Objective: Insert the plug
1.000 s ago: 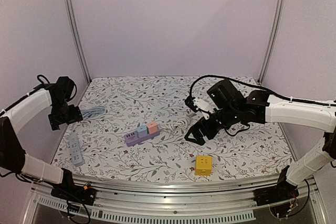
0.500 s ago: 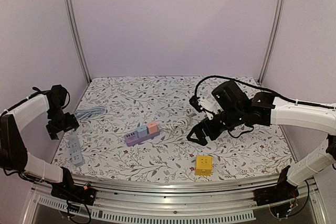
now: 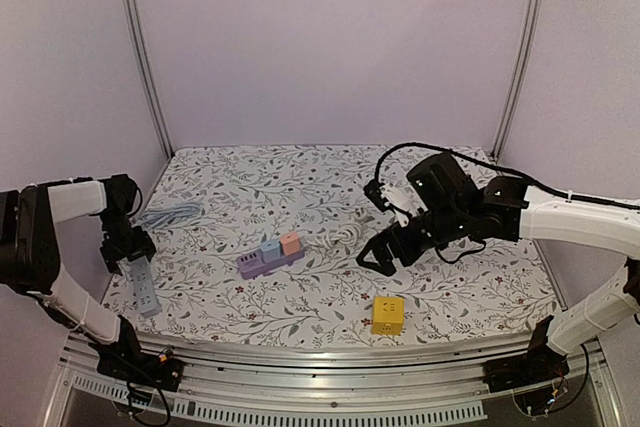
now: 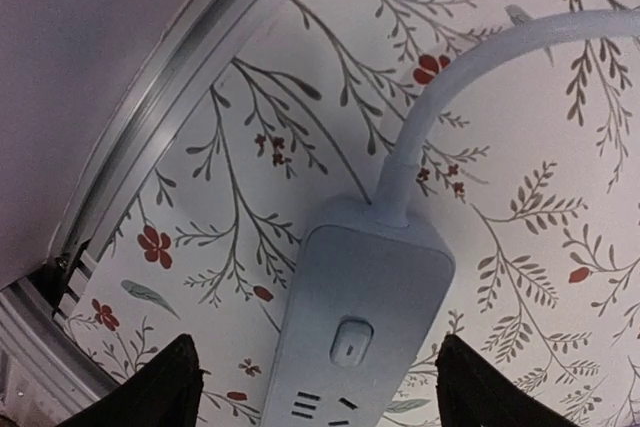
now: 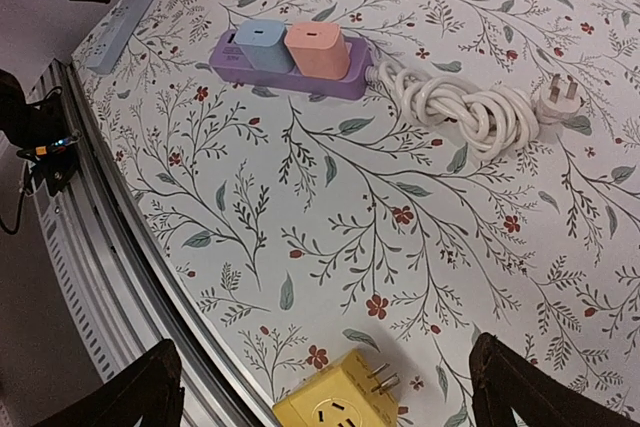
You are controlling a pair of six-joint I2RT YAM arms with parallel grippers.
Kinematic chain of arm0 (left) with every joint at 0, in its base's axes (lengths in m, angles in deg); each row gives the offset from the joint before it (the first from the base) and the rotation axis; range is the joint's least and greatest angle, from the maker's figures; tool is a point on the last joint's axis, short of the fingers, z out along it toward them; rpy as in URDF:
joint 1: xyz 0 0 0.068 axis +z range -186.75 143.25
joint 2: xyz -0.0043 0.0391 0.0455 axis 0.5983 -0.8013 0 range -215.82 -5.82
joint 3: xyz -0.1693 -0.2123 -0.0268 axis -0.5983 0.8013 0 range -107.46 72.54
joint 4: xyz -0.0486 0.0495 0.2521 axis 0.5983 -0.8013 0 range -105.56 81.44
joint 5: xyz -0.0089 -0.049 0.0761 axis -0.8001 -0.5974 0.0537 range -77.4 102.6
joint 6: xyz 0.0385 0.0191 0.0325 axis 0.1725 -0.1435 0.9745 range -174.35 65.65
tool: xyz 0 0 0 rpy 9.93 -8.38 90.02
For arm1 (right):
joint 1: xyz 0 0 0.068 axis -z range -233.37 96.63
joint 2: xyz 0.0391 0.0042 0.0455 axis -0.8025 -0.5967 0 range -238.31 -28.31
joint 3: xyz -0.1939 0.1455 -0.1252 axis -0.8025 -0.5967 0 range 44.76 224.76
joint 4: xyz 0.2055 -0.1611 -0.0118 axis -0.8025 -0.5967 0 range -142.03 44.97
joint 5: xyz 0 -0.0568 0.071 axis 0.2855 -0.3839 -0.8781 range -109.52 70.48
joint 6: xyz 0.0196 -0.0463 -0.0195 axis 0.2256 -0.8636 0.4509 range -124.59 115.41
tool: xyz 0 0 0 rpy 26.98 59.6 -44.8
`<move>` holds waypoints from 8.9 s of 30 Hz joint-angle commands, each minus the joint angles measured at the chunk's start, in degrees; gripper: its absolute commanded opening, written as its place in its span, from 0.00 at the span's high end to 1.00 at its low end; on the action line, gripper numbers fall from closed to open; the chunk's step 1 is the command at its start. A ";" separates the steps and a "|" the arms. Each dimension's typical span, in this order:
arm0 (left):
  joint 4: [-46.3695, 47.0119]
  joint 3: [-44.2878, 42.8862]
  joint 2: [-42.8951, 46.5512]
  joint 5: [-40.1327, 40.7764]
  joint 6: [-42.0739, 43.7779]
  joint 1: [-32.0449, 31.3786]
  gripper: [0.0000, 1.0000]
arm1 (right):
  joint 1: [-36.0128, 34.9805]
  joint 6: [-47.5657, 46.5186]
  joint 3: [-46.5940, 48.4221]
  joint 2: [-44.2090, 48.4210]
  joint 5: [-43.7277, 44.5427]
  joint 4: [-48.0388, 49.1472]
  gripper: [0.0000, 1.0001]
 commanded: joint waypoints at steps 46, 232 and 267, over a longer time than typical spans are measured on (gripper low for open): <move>12.94 2.71 -5.23 -1.19 -11.00 -30.62 1.00 | -2.02 5.55 -3.11 4.40 1.93 -2.49 0.01; 24.71 -13.49 10.75 -36.44 0.78 -44.94 0.06 | -12.79 5.83 2.35 2.78 14.94 4.62 0.54; 28.58 -18.86 -0.90 -53.44 -1.30 -50.49 0.13 | -12.76 5.31 6.76 -4.73 15.11 4.90 0.54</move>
